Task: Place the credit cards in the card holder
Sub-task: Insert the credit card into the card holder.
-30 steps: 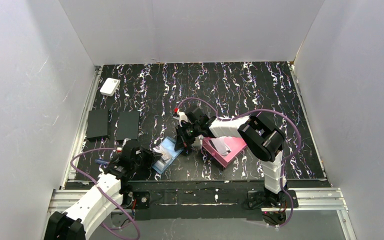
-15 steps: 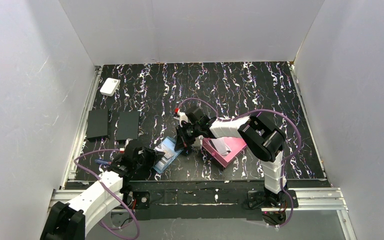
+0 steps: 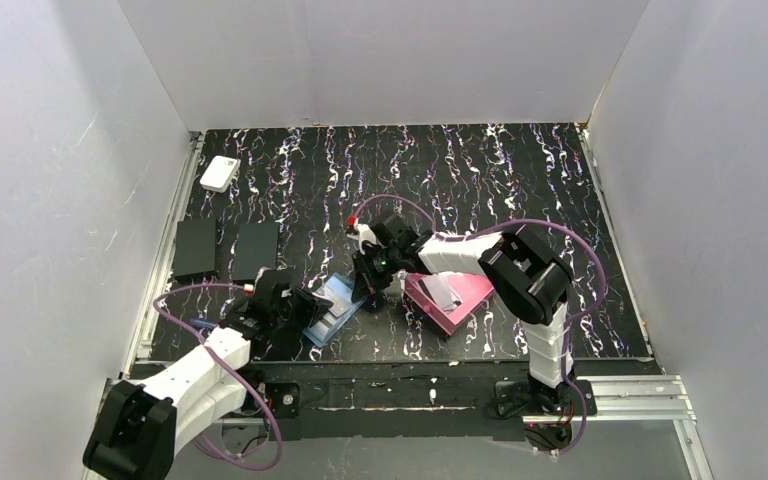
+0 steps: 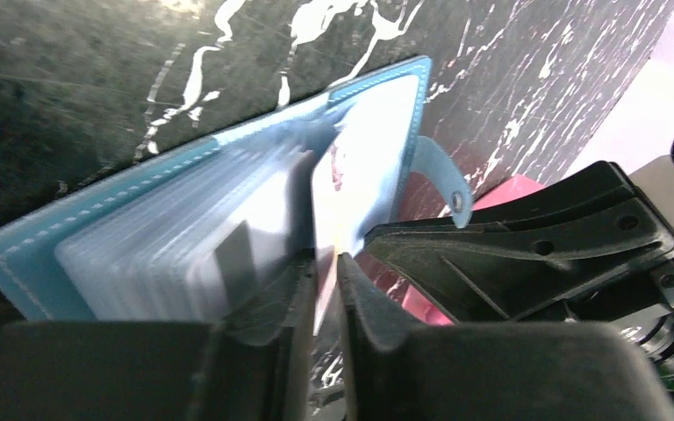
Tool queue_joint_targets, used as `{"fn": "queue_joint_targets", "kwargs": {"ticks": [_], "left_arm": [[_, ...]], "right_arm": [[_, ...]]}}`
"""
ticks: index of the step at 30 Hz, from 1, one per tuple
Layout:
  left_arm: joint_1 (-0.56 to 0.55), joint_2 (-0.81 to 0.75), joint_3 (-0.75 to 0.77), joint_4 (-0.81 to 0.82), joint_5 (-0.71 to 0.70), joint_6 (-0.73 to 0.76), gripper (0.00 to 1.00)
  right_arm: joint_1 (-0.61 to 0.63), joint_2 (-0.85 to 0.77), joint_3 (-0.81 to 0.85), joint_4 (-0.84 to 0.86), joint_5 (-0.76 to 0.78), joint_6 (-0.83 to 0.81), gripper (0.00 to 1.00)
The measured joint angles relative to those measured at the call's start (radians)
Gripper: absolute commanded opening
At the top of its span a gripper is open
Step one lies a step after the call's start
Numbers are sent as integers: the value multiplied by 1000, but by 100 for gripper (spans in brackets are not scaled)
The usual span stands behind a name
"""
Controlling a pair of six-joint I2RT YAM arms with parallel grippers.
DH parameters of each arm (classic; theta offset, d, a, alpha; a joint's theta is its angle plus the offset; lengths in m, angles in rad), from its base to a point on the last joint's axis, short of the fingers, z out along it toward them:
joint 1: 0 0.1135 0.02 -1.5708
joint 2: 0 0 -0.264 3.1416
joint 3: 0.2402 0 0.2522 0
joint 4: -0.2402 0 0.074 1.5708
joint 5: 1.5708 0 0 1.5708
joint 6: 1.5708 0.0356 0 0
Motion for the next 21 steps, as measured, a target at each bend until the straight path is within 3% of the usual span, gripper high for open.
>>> {"fn": "queue_joint_targets", "kwargs": {"ticks": [5, 8, 15, 17, 21], "left_arm": [[0, 21, 68, -89, 4, 56, 27], [0, 21, 75, -104, 9, 63, 29], [0, 26, 130, -198, 23, 77, 47], [0, 25, 148, -237, 22, 87, 46], [0, 41, 170, -288, 17, 107, 33]], "right_arm": [[0, -20, 61, -118, 39, -61, 26], [0, -51, 89, -171, 63, -97, 28], [0, -86, 106, -202, 71, -124, 28], [0, -86, 106, -203, 70, -124, 27], [0, -86, 105, -201, 70, -121, 26]]}}
